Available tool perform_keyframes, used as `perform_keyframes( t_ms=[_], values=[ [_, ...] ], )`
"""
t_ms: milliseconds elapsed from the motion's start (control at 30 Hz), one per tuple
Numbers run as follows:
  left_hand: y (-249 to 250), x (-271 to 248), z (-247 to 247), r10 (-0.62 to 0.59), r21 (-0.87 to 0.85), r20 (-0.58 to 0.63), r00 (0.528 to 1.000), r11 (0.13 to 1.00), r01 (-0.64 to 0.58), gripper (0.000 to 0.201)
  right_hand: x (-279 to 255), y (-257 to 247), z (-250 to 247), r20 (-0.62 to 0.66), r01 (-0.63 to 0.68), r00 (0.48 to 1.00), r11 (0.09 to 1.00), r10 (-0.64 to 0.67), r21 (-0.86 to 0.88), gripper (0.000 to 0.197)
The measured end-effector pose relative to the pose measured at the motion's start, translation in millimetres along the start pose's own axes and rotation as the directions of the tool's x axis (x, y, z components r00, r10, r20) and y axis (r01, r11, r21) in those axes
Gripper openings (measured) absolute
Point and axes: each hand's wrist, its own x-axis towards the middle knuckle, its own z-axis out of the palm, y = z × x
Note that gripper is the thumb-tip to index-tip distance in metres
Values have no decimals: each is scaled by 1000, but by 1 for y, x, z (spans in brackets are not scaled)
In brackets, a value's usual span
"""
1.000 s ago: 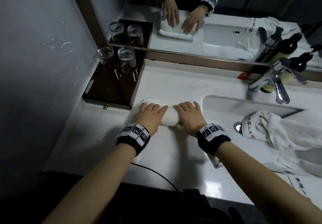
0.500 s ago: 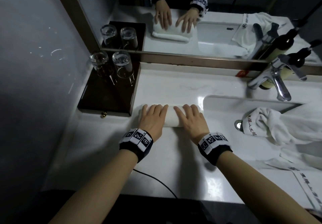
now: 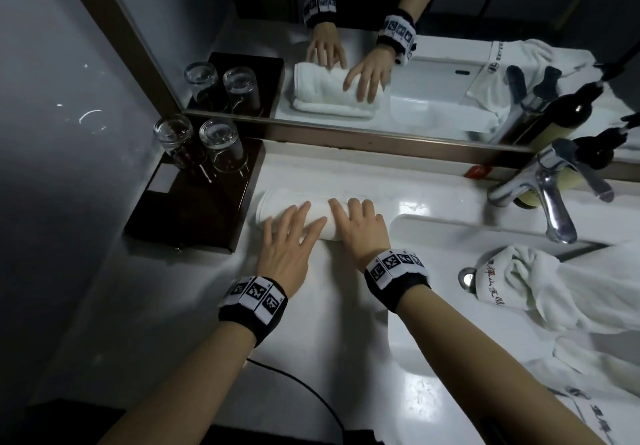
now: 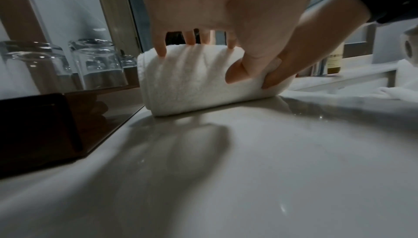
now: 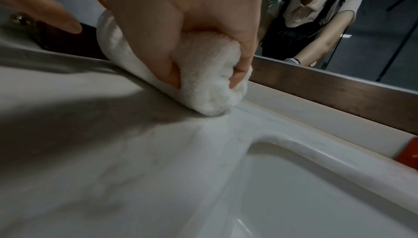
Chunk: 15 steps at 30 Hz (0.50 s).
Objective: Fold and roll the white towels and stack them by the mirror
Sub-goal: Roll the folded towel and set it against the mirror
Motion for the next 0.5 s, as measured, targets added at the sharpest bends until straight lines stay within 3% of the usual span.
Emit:
perform_keyframes(
  t_ms=[67,233,500],
  values=[
    [0,8,0,-6,-32,3,1000,999,7,72,9,6,-3,1,14,1000,1000,-14,-8,67],
    [-7,22,0,22,-43,48,999,999,-20,32,24,16,-5,-13,19,1000,1000,-19,-2,60],
    [-18,48,1,32,74,155,987,996,-44,41,45,18,-16,-3,-3,1000,1000,3,-11,58]
  ],
)
